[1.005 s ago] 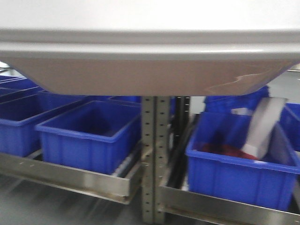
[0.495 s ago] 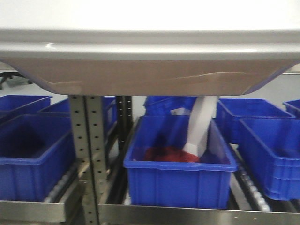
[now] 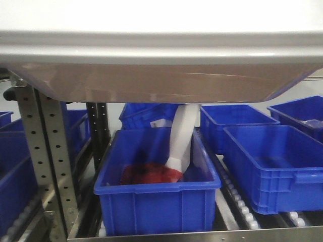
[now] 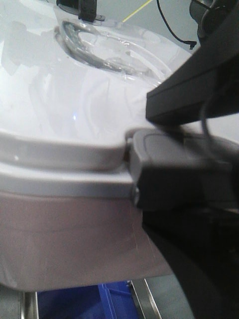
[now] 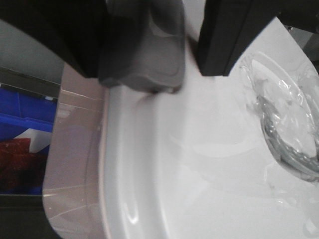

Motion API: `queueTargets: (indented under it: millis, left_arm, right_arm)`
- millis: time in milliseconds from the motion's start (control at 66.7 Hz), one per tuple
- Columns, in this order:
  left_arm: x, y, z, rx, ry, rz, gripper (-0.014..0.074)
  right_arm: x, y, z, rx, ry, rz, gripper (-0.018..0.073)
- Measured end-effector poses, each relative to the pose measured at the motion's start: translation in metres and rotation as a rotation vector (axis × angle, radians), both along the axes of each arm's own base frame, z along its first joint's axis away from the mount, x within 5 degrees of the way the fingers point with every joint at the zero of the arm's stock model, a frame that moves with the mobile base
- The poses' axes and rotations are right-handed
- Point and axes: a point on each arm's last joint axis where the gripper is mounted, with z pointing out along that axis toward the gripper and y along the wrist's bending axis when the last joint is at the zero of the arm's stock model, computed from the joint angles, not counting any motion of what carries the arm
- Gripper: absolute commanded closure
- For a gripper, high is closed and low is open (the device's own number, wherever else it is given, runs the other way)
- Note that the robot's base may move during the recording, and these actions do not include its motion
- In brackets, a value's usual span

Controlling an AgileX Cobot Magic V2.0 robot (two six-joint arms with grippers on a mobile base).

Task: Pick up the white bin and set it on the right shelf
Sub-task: 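Hold the bin above the blue crates on the shelf with both grippers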

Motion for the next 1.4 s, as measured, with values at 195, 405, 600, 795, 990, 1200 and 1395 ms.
queueTargets:
  millis: [195,405,600,795,990,1200,1395]
  left_arm:
    - [0.0000,0.0000,0.0000,0.000,0.000,0.000,0.0411]
    - [0.0000,0.0000,0.0000,0.000,0.000,0.000,0.0411]
    - [0.0000,0.0000,0.0000,0.000,0.000,0.000,0.0411]
    - [0.0000,0.0000,0.0000,0.000,0.000,0.000,0.0411]
    - [0.0000,0.0000,0.0000,0.000,0.000,0.000,0.0411]
    - [0.0000,0.0000,0.0000,0.000,0.000,0.000,0.0412]
    - [0.0000,0.0000,0.0000,0.000,0.000,0.000,0.0411]
  right_arm:
    - [0.0000,0.0000,0.0000,0.000,0.000,0.000,0.0219]
    - [0.0000,0.0000,0.0000,0.000,0.000,0.000,0.0219]
    - [0.0000,0.0000,0.0000,0.000,0.000,0.000,0.0219]
    - [0.0000,0.0000,0.0000,0.000,0.000,0.000,0.0219]
    - [0.0000,0.0000,0.0000,0.000,0.000,0.000,0.0219]
    - [0.0000,0.0000,0.0000,0.000,0.000,0.000,0.0219]
    - [0.0000,0.0000,0.0000,0.000,0.000,0.000,0.0219]
